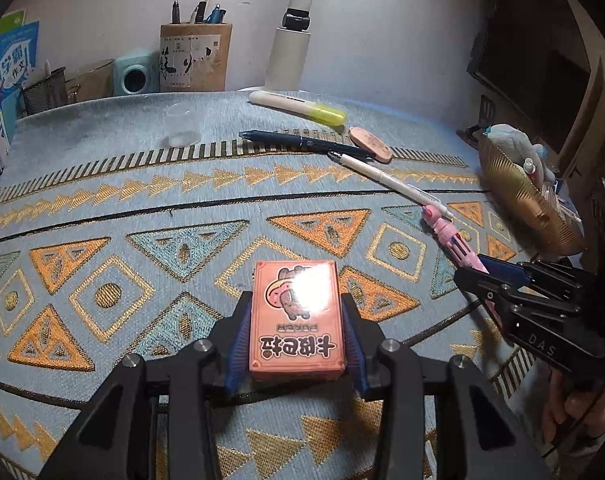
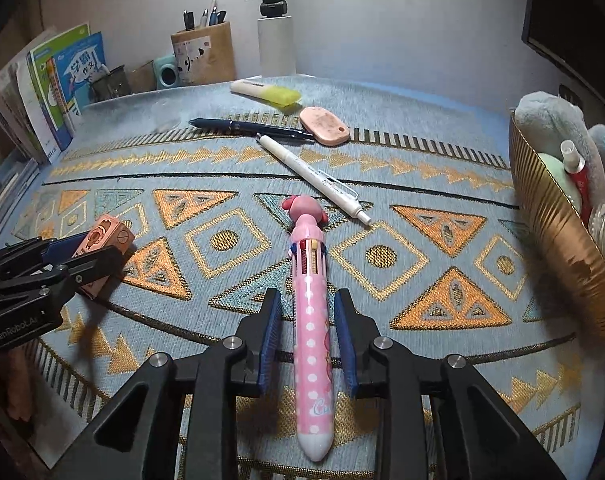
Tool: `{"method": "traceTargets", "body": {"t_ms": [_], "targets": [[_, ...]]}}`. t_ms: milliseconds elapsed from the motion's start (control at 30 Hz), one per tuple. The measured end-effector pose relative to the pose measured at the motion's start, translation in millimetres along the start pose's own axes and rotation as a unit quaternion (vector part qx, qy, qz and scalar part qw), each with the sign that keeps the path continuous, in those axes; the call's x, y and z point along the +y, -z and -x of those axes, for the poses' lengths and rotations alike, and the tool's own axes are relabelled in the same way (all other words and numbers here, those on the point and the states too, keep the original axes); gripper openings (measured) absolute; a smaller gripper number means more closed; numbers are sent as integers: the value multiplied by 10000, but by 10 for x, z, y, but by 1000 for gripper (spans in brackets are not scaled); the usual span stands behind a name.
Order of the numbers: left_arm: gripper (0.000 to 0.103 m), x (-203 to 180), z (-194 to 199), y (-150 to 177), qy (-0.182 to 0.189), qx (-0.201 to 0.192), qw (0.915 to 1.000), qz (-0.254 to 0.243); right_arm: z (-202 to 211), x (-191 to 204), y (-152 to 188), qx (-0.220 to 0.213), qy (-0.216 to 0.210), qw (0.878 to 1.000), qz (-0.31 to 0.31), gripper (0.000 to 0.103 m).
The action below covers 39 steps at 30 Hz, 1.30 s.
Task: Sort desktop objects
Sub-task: 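Carry the pink pen with the right gripper into the bowl while the left gripper drops the box there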
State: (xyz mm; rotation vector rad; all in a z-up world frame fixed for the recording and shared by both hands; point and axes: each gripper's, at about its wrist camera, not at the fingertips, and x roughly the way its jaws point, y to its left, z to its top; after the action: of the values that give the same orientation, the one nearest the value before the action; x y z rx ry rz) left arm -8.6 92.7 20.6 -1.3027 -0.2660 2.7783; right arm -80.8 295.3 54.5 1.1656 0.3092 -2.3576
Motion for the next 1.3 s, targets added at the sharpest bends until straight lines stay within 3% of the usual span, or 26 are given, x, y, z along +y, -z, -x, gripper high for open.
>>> {"method": "traceTargets", "body": {"t_ms": [100, 133, 267, 433, 600, 733, 933, 1167, 1300], "targets": [[37, -5, -6, 0, -30, 7, 10000, -32, 16, -79, 13, -77, -159, 9996, -202, 22], [37, -6, -7, 1, -25, 5, 10000, -26, 18, -138, 12, -59, -409, 9985, -351, 18], [37, 0, 4, 6, -9, -14, 10000, -12, 87, -406, 92, -43, -1555, 9802, -1226, 18], [37, -66, 69, -5, -29, -153, 9998, -124, 450, -620, 160, -620, -1822, 9696, -1508, 18], [37, -250, 230, -97, 227, -318, 9991, -169, 731, -846, 109, -992, -1740, 9657, -1651, 18], [37, -502, 326, -189, 327, -434, 9980, -338, 909, -974, 124, -1238, -1429, 9680, -1647, 18], [37, -1107, 345, -497, 680, -603, 9932, -728, 1204, -1315, 164, -1640, -1150, 9587, -2020, 18], [37, -1982, 288, -1081, 1323, -1147, 9782, -1119, 1572, -1907, 137, -2245, -93, 9449, -2381, 18], [37, -2466, 40, -1389, 1741, -1026, 9711, -1273, 1538, -2255, 79, -2198, 335, 9381, -2655, 18]]}}
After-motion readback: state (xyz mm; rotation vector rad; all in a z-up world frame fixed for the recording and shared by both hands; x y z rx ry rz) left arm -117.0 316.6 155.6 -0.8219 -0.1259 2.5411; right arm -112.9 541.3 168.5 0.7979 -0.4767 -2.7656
